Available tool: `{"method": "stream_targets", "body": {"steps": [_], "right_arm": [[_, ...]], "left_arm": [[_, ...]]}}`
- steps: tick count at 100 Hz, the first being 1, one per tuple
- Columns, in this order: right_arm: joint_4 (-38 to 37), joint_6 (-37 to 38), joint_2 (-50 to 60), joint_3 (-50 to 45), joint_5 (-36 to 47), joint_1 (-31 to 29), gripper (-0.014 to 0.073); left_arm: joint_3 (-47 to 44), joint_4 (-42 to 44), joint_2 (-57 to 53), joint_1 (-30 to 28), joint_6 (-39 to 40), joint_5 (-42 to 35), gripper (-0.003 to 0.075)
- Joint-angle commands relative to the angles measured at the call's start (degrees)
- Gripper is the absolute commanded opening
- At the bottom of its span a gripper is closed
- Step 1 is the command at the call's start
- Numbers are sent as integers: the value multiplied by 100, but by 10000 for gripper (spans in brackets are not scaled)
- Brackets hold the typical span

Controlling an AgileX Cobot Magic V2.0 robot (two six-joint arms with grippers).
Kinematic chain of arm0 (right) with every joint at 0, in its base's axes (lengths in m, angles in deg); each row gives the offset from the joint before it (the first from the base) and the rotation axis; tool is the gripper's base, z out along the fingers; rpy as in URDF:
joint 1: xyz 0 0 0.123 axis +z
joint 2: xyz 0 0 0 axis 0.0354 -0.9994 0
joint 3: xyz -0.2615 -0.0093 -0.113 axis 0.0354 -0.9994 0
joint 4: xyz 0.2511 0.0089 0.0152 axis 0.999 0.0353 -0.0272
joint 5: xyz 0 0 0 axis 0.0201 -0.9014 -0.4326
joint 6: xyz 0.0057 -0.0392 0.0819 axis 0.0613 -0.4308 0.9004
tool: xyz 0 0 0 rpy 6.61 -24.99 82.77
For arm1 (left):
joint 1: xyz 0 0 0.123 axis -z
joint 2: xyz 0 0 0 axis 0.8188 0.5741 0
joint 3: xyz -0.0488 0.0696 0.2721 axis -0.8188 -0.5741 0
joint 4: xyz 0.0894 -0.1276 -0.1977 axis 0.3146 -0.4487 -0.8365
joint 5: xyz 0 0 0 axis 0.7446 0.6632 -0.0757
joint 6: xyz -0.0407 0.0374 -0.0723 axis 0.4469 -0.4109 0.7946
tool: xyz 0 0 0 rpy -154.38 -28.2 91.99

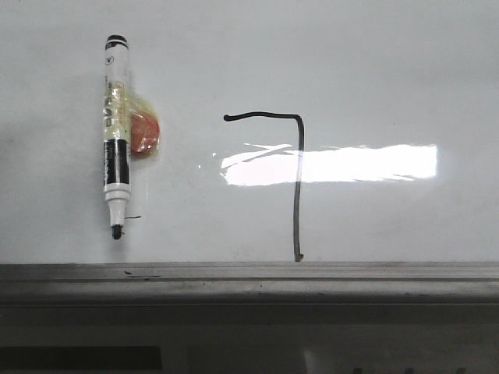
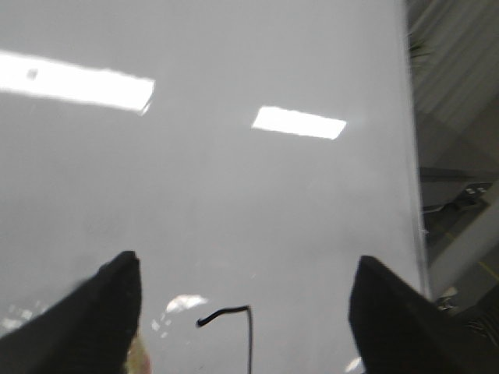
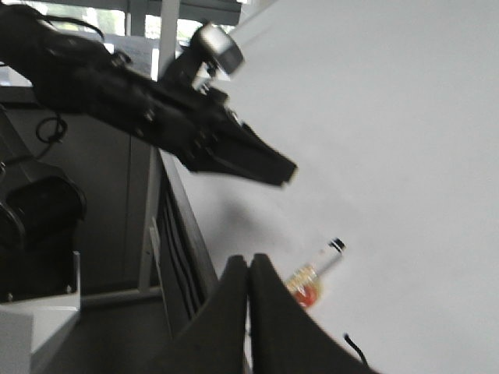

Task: Write number 7 on whiteboard

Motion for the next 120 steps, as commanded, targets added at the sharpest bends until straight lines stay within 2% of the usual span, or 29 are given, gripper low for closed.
{"method": "stream_targets", "body": {"steps": [1,10,12,24,33,51,120], "right_arm": [[-422,-3,238,29,-79,-32,-41],[-945,259,560,-344,-127,-32,-41],[-1131,405,648,-448,-141,-32,-41],[-2267,1538,1153,-1052,-448,-32,-41],[-2457,2042,1532,-1411,-565,-32,-43],[-2364,2057,1965,-1656,-565,-32,-43],[-2364,2057,1966,-1656,-565,-32,-43]], "left_arm": [[97,844,-570,-12,-17,489,260],[-76,1553,-1040,-12,-17,904,8],[-125,1708,-1132,-12,-17,1013,-18],[-426,1978,-1512,-12,-17,1313,-20],[-643,1978,-1686,-12,-17,1361,-20],[-789,1978,-1743,-12,-17,1425,-20],[-970,1849,-1761,-12,-17,1441,-20]]}}
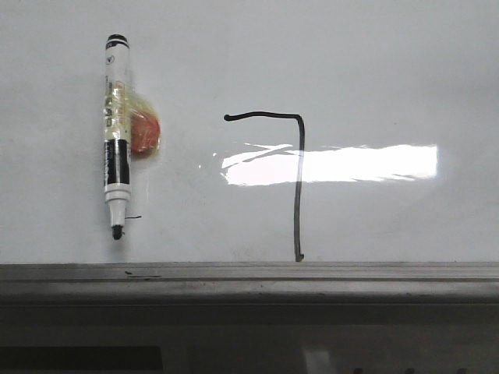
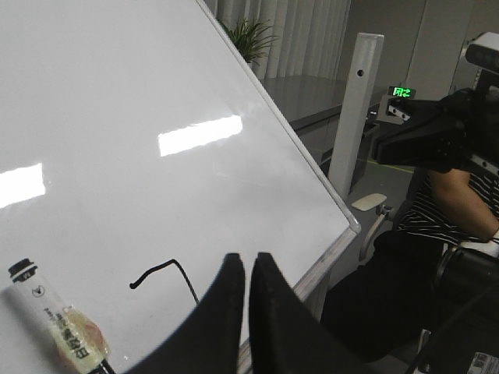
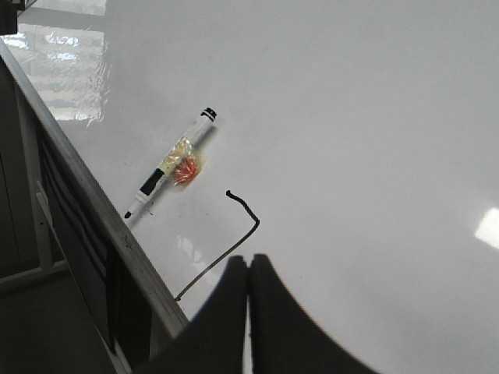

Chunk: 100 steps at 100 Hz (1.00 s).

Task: Write number 7 on whiteboard

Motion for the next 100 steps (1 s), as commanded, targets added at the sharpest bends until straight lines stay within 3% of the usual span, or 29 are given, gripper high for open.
{"method": "stream_targets", "body": {"steps": [1,10,21,26,35,42,51,62,86,100], "right_arm": [[-241,3,-66,142,348,-32,-43],[-241,3,-66,142,348,-32,-43],[-241,3,-66,142,348,-32,-43],[-241,3,-66,142,348,-32,-43],[-241,3,-66,142,348,-32,-43],[-241,3,-66,142,348,-32,-43],[-241,3,-66,142,348,-32,-43],[-241,3,-66,142,348,-32,-43],[-241,3,-66,142,348,-32,-43],[-241,3,-66,142,348,-32,-43]], "left_arm": [[44,-141,-6,-12,3,-223,-20],[-148,478,-201,-195,3,-534,-20],[-616,1486,-567,-842,346,-893,-20],[-940,2342,-727,-1260,950,-1011,-20],[-1445,4171,-1032,-2117,2828,-1187,-20],[-1833,4962,-1268,-2695,3947,-1372,-20],[-2187,5368,-1548,-3201,4591,-1499,-20],[-2396,5815,-1803,-3372,4943,-1400,-20],[-2396,6040,-2051,-3738,5189,554,-20],[-2396,6028,-2280,-4024,5189,611,-20]]}}
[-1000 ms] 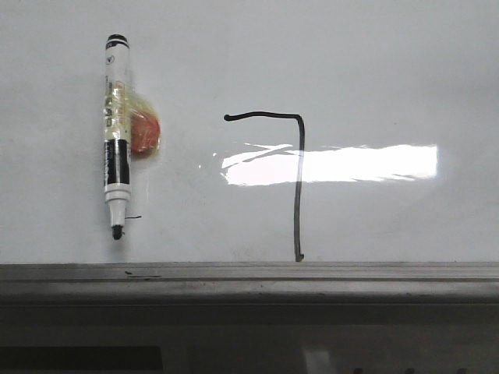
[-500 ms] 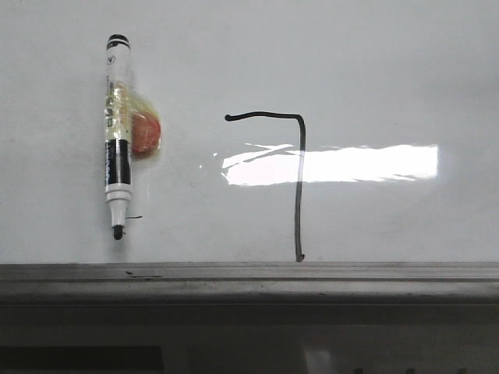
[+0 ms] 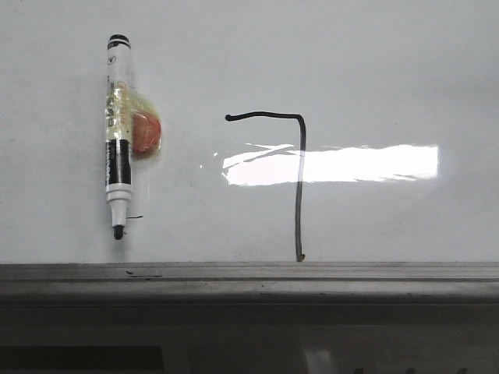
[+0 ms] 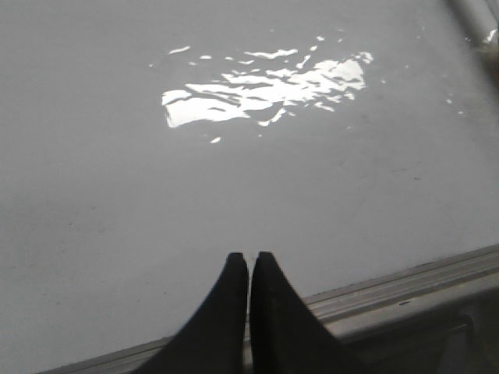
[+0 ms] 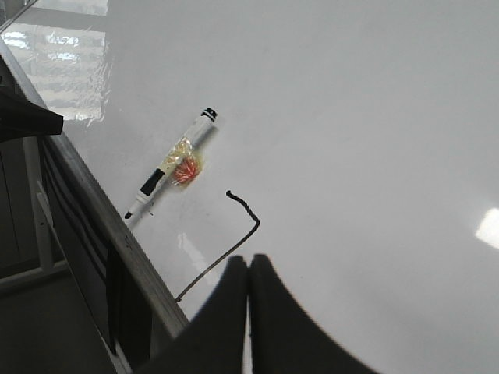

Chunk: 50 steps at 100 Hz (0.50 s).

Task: Write number 7 on whiteboard

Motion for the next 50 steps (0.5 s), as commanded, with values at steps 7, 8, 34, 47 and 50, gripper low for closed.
{"method": "stream_targets", "body": {"steps": [7,8,34,47,50], "right_arm": [[-241,3,-66,142,348,-32,-43],[-241,3,-66,142,348,-32,-43],[-241,3,-66,142,348,-32,-43],[-241,3,-66,142,348,-32,-43],[-241,3,-66,142,348,-32,-43]], "left_arm": [[-127,-19,-158,-212,71,-291,-20],[-127,-23,-170,-225,71,-291,-20],[-127,-44,-191,-226,71,-291,-20],[-127,-44,-191,-226,71,-291,-20],[-127,-44,-191,-226,71,-291,-20]]}}
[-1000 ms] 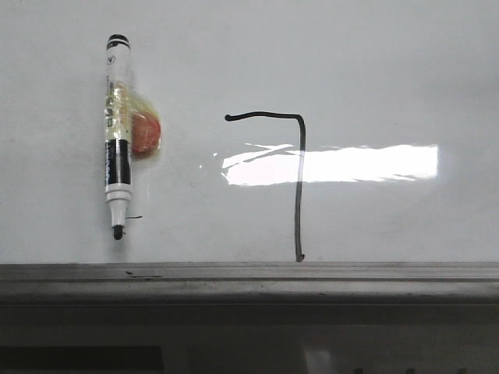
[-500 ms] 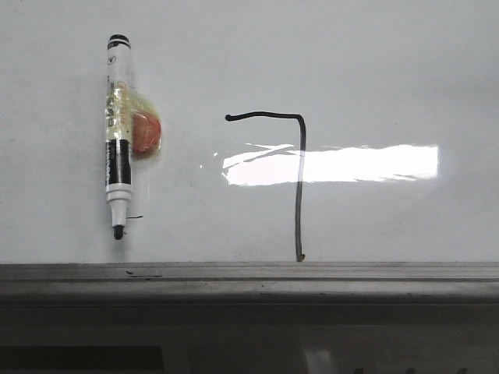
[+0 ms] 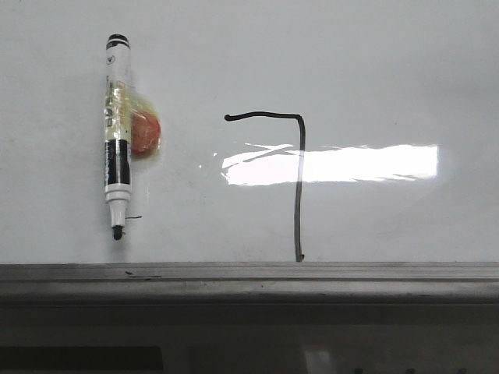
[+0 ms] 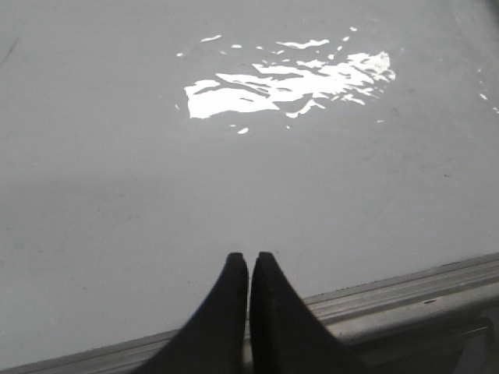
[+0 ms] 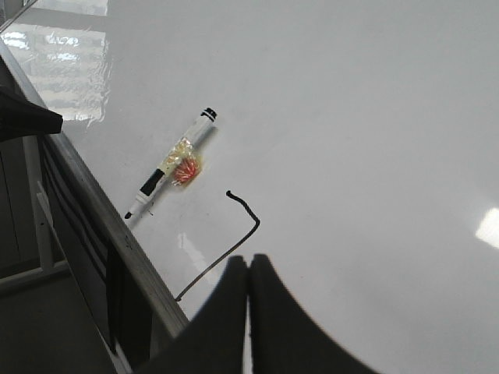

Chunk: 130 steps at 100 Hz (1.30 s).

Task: Write number 7 on whiteboard

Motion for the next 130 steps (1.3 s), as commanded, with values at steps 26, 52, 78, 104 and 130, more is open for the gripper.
{"method": "stream_targets", "body": {"steps": [26,52,78,104,130], "right_arm": [[-241,3,-66,129,360,-32,-43],[-1102,14,-66,-847,730,-629,-43],[1511,-974,-66,-1672,2952,-3494,-43],[2548,-1410,111,-2978,4512,-5904,-43],[2714,-1410,948,-3205,2975,-6200,-43]], "left_arm": [[-127,-42,-127,-1,62,-396,-20],[-127,-42,-127,-1,62,-396,-20],[-127,-42,-127,-1,62,-396,-20],[-127,-42,-127,-1,62,-396,-20],[-127,-42,-127,-1,62,-396,-20]]}}
